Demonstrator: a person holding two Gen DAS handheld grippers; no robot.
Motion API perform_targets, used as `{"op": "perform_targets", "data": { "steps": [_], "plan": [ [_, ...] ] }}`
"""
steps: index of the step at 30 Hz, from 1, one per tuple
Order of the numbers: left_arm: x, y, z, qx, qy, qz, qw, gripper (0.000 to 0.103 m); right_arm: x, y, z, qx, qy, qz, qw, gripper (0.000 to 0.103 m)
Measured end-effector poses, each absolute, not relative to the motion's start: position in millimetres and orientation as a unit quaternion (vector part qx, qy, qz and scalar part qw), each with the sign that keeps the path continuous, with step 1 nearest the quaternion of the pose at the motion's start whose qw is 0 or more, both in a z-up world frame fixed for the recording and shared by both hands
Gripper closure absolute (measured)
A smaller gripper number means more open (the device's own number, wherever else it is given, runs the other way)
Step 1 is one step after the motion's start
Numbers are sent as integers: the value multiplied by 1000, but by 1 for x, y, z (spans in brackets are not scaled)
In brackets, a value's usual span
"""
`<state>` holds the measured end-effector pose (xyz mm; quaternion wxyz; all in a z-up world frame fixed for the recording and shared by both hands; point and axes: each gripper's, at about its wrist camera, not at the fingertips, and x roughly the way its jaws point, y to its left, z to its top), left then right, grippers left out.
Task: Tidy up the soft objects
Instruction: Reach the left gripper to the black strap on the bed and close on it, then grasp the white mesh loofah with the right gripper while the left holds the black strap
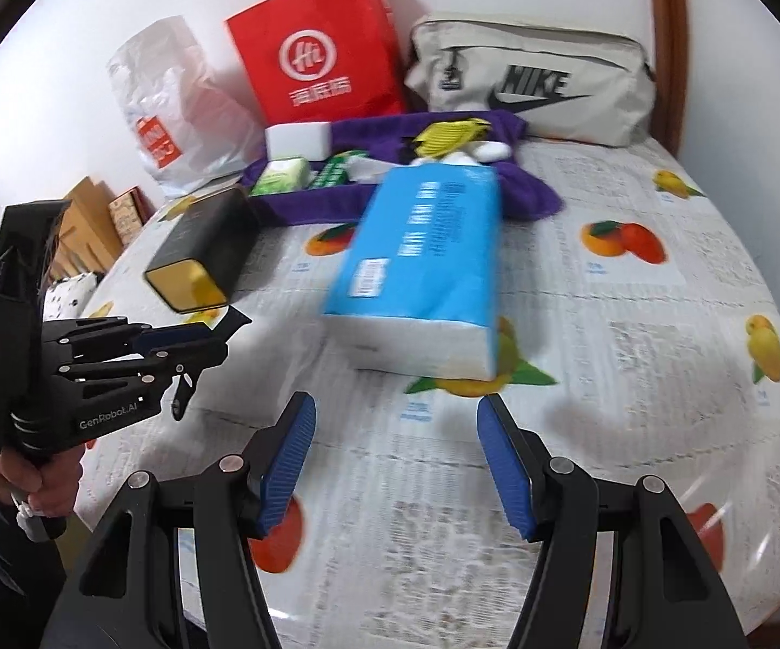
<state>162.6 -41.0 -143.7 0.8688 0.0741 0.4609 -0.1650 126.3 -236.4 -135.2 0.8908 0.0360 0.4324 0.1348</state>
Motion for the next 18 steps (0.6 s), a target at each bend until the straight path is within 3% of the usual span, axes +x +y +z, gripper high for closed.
{"op": "perform_targets", "data": {
  "steps": [9, 13, 18],
  "plan": [
    [147, 18, -147, 35, 463, -103, 880, 83, 146, -187, -155, 23, 461, 171, 871, 40],
    [145, 45, -151, 8, 466, -81, 881, 83, 155, -164, -165, 18, 471, 175, 864, 26],
    [147, 69, -159, -16, 469, -74, 880, 83, 168, -135, -182, 11, 496, 163, 853, 24]
  ]
}}
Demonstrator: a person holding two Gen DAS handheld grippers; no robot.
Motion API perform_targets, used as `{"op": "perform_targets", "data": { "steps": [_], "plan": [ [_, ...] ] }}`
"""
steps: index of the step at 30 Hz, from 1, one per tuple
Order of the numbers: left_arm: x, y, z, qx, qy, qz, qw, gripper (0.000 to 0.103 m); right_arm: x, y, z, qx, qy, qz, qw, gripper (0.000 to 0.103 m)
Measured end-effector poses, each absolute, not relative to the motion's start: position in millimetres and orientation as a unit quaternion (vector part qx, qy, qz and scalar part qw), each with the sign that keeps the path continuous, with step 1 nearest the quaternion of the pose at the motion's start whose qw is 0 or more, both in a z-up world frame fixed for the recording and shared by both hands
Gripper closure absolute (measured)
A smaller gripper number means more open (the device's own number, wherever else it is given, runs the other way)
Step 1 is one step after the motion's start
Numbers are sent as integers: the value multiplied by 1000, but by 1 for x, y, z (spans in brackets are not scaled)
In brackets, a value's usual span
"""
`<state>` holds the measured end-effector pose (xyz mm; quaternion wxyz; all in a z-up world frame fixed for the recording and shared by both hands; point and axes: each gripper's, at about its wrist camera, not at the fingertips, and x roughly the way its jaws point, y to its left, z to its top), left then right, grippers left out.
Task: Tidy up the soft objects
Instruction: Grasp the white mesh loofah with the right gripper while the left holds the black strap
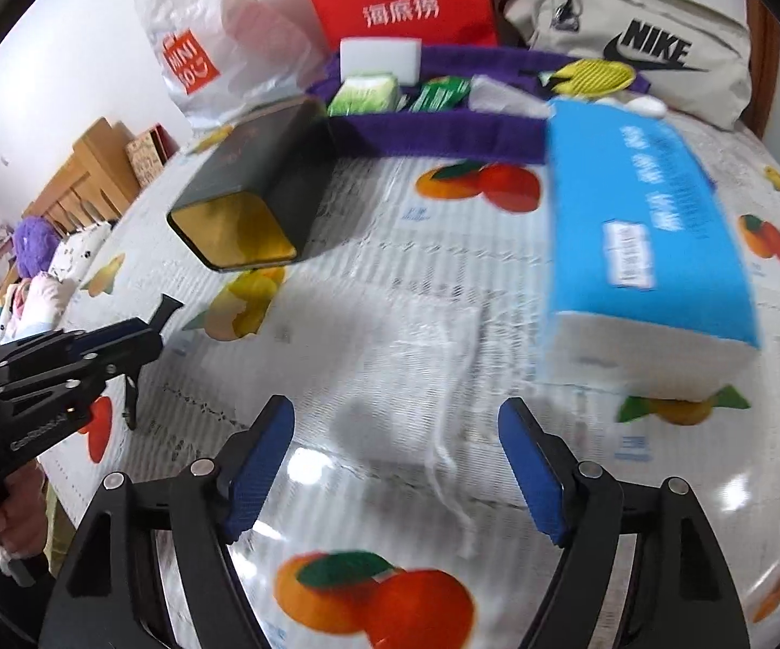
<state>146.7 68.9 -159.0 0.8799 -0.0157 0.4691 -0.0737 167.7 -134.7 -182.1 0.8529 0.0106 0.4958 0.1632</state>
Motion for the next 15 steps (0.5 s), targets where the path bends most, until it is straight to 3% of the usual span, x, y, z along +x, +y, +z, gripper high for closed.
{"op": "perform_targets", "data": {
  "steps": [5, 15],
  "plan": [
    [149, 81, -164, -26, 469, -84, 879, 83, 173, -112, -184, 9, 496, 153, 855, 12],
    [157, 98, -173, -43, 474, -123, 871, 82, 190, -78, -192, -9, 510, 103, 854, 1]
  ]
}}
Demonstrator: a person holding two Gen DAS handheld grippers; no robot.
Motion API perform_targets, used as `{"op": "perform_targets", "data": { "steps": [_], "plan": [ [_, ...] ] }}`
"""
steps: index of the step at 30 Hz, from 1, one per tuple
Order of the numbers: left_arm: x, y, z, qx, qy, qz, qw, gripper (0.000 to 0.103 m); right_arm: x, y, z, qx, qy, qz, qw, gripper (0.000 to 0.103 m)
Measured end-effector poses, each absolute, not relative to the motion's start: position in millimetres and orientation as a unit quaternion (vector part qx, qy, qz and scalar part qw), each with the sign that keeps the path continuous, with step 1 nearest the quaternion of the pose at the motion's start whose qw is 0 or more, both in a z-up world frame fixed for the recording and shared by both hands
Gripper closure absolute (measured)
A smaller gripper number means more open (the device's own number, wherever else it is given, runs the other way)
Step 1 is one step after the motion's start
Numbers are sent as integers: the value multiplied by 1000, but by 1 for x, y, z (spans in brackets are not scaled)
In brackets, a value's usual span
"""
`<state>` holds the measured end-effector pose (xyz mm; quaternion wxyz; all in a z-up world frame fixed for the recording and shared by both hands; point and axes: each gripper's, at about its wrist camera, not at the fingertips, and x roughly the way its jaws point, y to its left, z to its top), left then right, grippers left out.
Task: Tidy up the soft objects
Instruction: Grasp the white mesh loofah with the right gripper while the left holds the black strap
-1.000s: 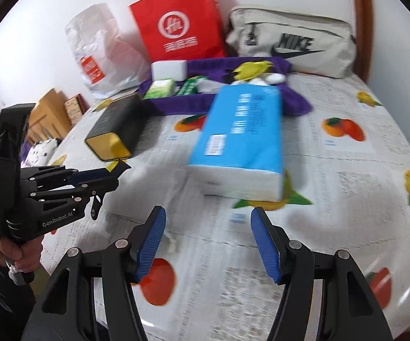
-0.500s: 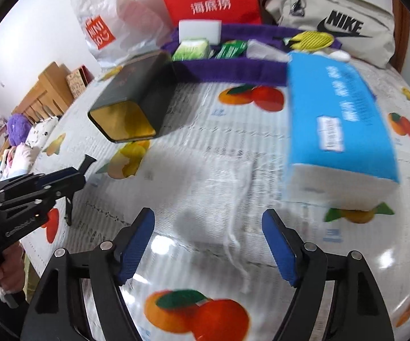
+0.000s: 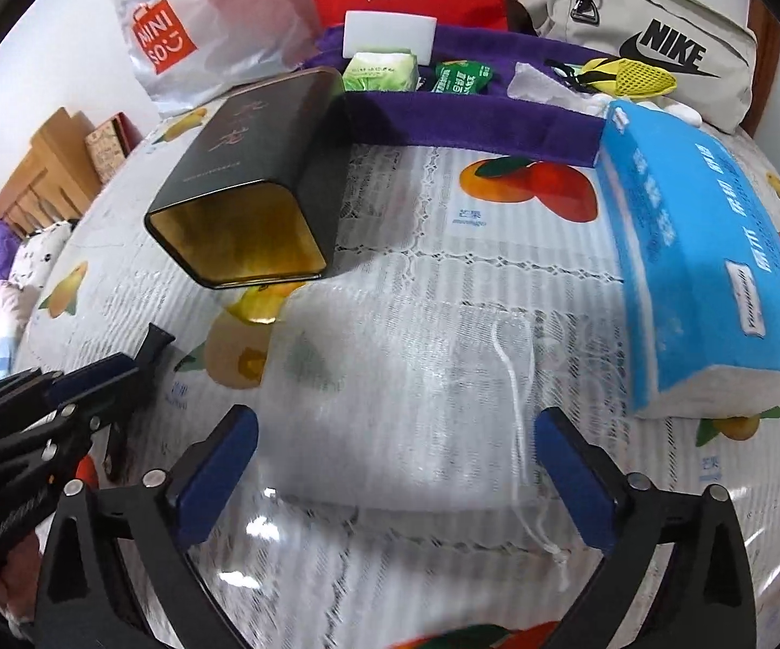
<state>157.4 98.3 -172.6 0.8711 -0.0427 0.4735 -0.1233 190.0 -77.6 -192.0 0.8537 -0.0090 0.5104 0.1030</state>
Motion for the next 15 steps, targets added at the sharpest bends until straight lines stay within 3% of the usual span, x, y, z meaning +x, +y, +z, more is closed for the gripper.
{"op": "perform_targets", "data": {
  "steps": [10, 12, 15],
  "plan": [
    [161, 105, -174, -44, 471, -148, 868, 82, 195, -64, -197, -35, 497, 69, 864, 4],
    [161, 105, -174, -43, 472, -148, 868, 82, 191, -64, -197, -48, 488, 69, 869, 10],
    [161, 104, -174, -41, 472, -145, 869, 82, 185, -68, -192, -48, 477, 72, 874, 36]
  ]
}}
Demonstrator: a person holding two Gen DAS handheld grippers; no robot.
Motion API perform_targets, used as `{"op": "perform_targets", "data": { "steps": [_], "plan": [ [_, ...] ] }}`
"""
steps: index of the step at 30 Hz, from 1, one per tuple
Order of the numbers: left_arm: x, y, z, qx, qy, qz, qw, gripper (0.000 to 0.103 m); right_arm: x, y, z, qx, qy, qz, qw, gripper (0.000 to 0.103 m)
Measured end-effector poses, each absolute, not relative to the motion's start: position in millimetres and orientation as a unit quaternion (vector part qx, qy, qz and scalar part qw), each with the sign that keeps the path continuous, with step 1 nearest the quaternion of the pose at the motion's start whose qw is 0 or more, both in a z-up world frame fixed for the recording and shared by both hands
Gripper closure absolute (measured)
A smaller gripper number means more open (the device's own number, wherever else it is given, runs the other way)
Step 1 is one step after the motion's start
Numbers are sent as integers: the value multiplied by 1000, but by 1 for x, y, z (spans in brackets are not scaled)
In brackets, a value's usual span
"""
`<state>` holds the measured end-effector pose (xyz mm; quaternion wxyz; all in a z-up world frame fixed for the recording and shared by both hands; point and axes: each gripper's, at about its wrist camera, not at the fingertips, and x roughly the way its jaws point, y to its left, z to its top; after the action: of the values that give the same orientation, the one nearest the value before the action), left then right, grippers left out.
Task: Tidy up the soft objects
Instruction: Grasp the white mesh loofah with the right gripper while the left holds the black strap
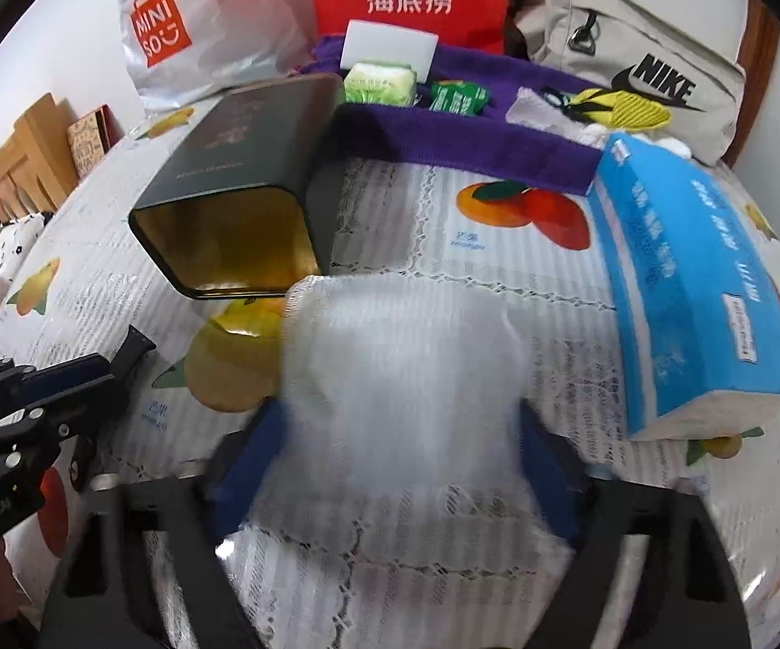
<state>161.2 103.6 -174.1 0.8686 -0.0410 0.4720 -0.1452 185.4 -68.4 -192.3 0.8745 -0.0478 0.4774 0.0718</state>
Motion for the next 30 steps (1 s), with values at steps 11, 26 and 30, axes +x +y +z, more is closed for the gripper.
{"op": "perform_targets", "data": {
  "steps": [11, 26, 30],
  "plan": [
    [149, 83, -174, -39, 467, -126, 875, 82, 154, -104, -183, -13, 482, 118, 868, 94],
    [142, 60, -174, -31, 470, -100, 877, 83, 91, -188, -169, -4, 466, 91, 880, 95],
    [144, 61, -174, -35, 472, -99, 875, 83, 94, -201, -172, 5, 468, 80, 880, 95]
  ]
}}
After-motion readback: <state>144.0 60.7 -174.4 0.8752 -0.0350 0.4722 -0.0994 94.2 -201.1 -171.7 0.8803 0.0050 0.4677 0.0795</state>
